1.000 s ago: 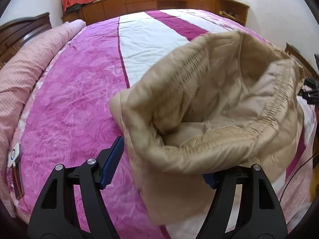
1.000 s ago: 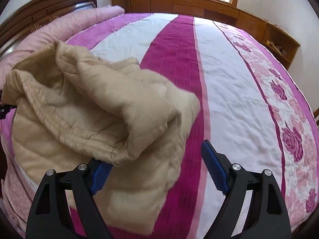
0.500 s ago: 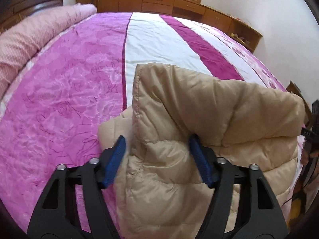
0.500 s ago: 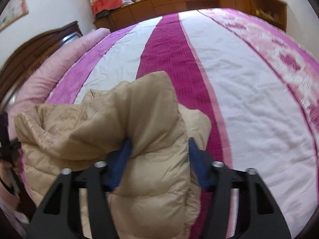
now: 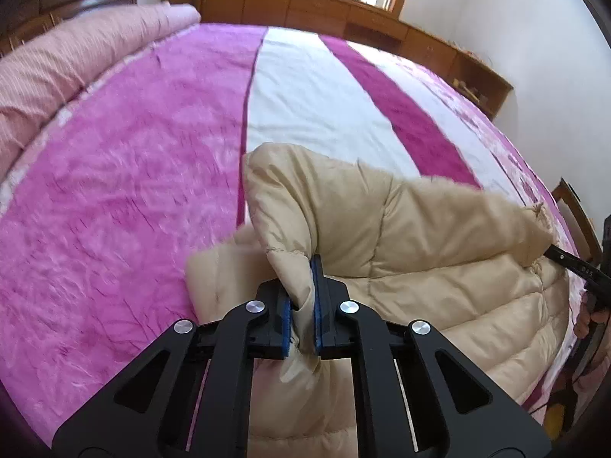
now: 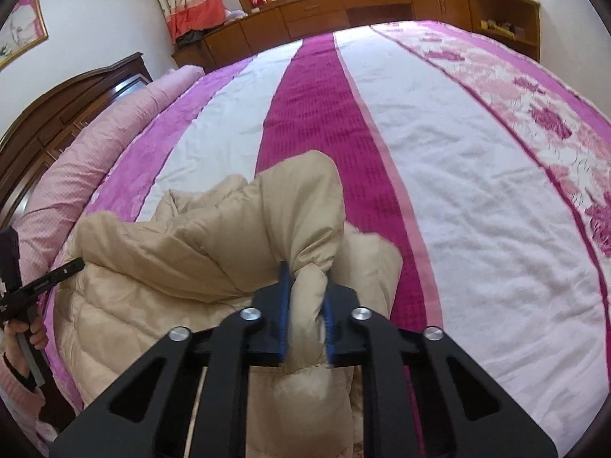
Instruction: Fold large clothes
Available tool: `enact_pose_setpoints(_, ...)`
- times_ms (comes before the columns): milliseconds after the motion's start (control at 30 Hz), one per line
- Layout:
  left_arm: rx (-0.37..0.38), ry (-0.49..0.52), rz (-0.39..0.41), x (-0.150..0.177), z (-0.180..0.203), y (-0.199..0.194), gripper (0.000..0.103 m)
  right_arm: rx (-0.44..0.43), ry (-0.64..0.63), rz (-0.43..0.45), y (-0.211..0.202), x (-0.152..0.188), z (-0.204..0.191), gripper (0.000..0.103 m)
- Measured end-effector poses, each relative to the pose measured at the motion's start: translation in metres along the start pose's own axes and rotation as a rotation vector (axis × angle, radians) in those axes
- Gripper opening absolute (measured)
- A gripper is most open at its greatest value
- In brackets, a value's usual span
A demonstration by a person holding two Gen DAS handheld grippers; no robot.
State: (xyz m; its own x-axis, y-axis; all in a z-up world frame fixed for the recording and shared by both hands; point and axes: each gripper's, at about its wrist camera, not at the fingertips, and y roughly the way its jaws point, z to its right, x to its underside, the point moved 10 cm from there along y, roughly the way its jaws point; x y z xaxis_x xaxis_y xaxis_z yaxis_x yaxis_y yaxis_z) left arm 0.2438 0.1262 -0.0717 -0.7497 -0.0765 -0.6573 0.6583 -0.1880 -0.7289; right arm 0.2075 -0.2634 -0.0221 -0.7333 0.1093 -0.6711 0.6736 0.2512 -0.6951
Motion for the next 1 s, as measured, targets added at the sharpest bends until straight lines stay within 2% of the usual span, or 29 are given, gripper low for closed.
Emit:
enact_pose_setpoints(167, -0.035, 0.026, 0.06, -0.027, 0.0, -0.008, 0.008, 0.025, -0.021, 0.061, -0.001, -0.026, -0.006, 0.012)
enact_pose_setpoints(300, -0.051, -0.011, 0.05, -0.039, -0.009, 0.011, 0.008, 0.068, 0.0, 0.057, 0.021, -0.041, -0.001, 0.011)
enact_pose_setpoints(400, -0.076, -0.035, 0.018, -0.042, -0.017, 0.04, 0.008, 0.097, 0.027, 0.038, 0.043, -0.046, 0.008, 0.012)
enact_pose_setpoints(600, -0.095, -0.044, -0.042, -0.042, -0.027, 0.084, 0.011, 0.162, 0.068, -0.063, 0.09, -0.035, 0.03, 0.012)
enact_pose_setpoints(700, -0.099, -0.062, -0.088, -0.038, -0.031, 0.106, 0.017, 0.176, 0.08, -0.104, 0.108, -0.027, 0.037, 0.013)
enact_pose_setpoints(867, -0.124, -0.062, -0.129, -0.033, -0.033, 0.124, 0.024, 0.19, 0.09, -0.131, 0.124, -0.022, 0.042, 0.019)
enact_pose_setpoints(1000, -0.139, -0.053, -0.123, -0.035, -0.033, 0.12, 0.026, 0.162, 0.132, -0.121, 0.118, -0.022, 0.045, 0.026)
